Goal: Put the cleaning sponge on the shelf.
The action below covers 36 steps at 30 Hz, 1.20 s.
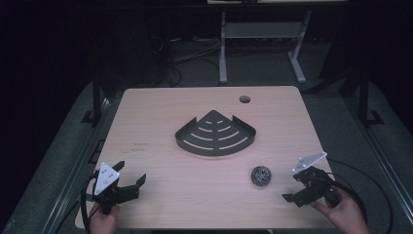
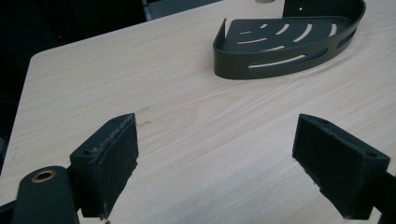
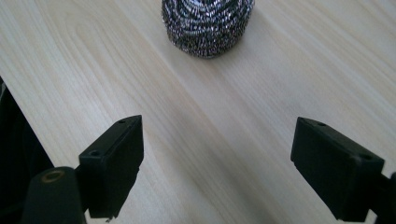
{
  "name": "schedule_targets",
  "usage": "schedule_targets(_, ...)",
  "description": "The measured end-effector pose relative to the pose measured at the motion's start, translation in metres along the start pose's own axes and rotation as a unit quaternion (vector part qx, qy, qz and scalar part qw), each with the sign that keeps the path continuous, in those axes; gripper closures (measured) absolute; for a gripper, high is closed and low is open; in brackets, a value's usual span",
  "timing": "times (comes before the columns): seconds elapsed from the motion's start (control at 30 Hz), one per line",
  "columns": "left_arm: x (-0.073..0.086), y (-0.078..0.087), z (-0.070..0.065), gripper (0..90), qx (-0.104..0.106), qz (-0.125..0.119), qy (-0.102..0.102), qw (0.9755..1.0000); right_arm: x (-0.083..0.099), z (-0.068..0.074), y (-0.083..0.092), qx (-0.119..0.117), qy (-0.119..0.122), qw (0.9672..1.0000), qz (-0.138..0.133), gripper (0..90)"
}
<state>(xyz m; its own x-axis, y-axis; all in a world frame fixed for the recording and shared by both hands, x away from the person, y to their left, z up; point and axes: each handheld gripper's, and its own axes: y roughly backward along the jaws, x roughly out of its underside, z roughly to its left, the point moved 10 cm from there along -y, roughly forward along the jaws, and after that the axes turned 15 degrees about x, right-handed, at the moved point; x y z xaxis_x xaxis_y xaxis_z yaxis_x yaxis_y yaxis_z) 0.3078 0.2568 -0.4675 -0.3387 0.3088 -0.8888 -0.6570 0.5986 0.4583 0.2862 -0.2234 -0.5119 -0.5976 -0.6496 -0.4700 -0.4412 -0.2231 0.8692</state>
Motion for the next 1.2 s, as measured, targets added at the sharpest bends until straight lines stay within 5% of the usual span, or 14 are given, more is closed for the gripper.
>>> schedule_targets(1.2,-0.002,0.001,0.0,13.7,0.0,-0.003,-0.002,1.0,-0.044,0.012,-0.02,-0.019,0.048,0.9986,0.01,15.1)
